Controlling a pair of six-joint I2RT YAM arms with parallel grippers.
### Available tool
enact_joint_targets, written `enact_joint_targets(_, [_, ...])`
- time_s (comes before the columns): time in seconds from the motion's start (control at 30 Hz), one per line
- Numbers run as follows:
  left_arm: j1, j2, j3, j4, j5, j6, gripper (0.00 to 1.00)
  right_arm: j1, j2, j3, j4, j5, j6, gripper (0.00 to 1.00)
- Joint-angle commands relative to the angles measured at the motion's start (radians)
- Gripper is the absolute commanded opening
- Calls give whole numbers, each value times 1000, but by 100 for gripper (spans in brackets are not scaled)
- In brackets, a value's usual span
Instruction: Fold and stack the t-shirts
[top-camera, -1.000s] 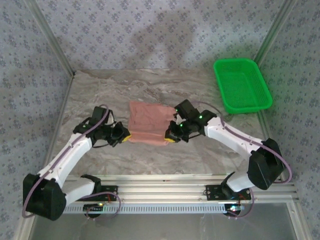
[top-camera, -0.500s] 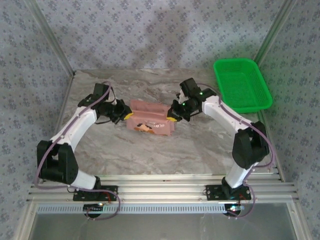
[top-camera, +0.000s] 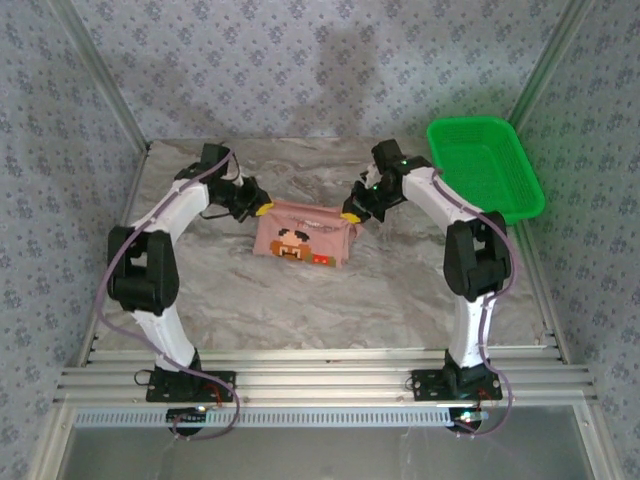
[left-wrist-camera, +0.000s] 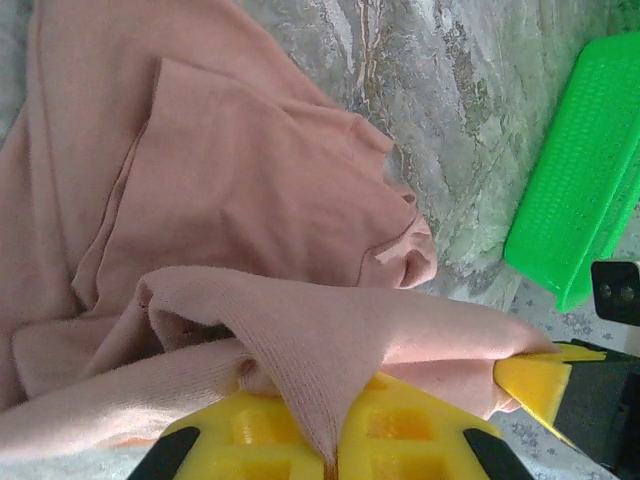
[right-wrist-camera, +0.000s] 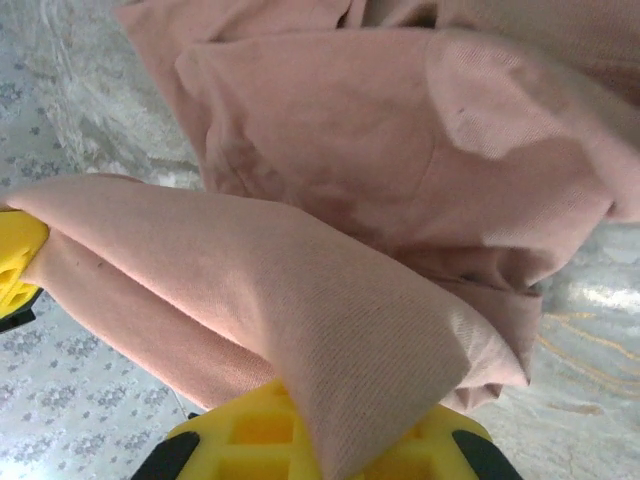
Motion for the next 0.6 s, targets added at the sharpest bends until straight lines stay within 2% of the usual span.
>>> enact_joint_targets(0.0, [31, 75, 93, -4, -27, 32, 0, -50, 60, 55, -76, 2, -55, 9])
enact_joint_targets(0.17, [38, 213, 238, -20, -19, 38, 2, -85, 147, 101, -66, -17, -54, 14])
enact_joint_targets(0.23, [41, 275, 304, -39, -21, 41, 19, -99, 188, 130, -61, -21, -55, 21])
enact_joint_targets(0.3, [49, 328, 372, -23, -1, 5, 46, -119, 233, 176, -51, -23, -36, 34])
enact_joint_targets(0.33, [52, 343, 409, -11, 5, -13, 53, -132, 251, 205, -39, -28, -35, 38])
enact_joint_targets(0.4, [58, 362, 540, -12, 5, -39, 61, -162, 269, 299, -27, -3, 18, 48])
enact_joint_targets(0.5, [72, 377, 767, -77, -6, -42, 73, -196, 264, 484, -59, 8, 26, 51])
enact_joint_targets(0.53, [73, 378, 835, -104, -7, -32, 82, -199, 256, 527, -81, 23, 23, 52])
enact_joint_targets(0.57, [75, 378, 904, -151, -8, -12, 86, -201, 240, 575, -114, 38, 3, 52])
